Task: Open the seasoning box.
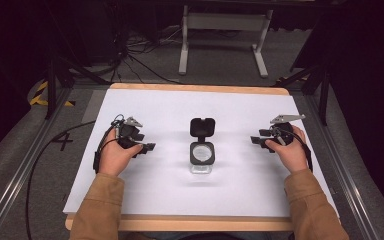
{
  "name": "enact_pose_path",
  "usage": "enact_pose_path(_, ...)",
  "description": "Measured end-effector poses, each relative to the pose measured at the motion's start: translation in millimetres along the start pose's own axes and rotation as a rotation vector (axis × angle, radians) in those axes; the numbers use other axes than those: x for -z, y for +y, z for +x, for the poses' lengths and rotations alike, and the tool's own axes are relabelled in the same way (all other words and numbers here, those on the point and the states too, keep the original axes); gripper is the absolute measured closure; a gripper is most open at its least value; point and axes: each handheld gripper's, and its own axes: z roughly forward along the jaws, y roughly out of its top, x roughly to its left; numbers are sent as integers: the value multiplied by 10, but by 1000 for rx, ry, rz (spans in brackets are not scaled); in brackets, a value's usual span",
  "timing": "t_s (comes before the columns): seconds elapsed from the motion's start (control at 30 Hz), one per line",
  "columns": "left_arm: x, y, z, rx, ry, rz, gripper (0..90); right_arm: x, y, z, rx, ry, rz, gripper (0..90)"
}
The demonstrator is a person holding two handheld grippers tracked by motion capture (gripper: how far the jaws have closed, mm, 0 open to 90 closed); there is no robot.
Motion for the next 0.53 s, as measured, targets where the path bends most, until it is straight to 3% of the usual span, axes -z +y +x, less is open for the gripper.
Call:
enact_pose_path(0.1,-50,-41,36,22,-4,8,380,-51,-32,-26,1,2,35,472)
enact_pose_path(0.33,-129,-79,55,11,-10,54,354,-180,-93,-46,-10,14,104,479)
enact_pose_path(0.4,-150,-67,27,-7,-54,87,325,-201,-97,-30,0,4,113,473)
enact_pose_path(0.53,-167,-49,-2,-21,-70,102,320,-210,-97,-18,19,-2,115,464)
